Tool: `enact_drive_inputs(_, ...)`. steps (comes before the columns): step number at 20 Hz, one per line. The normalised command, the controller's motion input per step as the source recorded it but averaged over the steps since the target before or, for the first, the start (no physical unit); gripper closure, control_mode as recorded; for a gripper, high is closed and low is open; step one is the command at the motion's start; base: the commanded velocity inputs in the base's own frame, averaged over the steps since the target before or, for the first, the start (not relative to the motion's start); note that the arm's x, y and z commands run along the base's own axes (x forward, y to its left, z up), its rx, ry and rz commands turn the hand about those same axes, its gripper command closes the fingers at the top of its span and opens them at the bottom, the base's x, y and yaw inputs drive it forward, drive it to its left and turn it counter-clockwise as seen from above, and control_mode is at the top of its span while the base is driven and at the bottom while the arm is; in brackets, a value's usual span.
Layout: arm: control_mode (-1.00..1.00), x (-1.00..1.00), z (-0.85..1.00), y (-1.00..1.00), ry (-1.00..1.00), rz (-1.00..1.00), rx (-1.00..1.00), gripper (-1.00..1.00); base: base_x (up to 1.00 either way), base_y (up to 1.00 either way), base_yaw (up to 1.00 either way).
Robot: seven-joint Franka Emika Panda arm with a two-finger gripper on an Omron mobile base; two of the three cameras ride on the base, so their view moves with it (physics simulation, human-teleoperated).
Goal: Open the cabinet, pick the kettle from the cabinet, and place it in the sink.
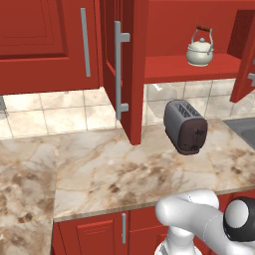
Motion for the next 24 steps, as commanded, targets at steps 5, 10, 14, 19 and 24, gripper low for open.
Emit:
enact_drive_inputs(5, -1.00, -0.11, 0.03, -0.30, 0.12, 0.00, -0.05, -1.00, 0.00, 0.00, 0.00)
enact_drive_inputs(10, -1.00, -0.10, 0.00, -0.12, 0.11, 0.00, -0.07, -1.00, 0.00, 0.00, 0.00)
enact_drive_inputs(14, -1.00, -0.35, -0.01, -0.21, 0.04, 0.00, -0.02, -1.00, 0.00, 0.00, 0.00)
enact_drive_inputs(19, -1.00, -0.42, -0.15, 0.12, 0.06, -0.03, -0.01, -1.00, 0.00, 0.00, 0.00)
enact_drive_inputs(24, -1.00, -0.44, -0.30, 0.34, 0.00, -0.04, 0.00, -1.00, 0.00, 0.00, 0.00)
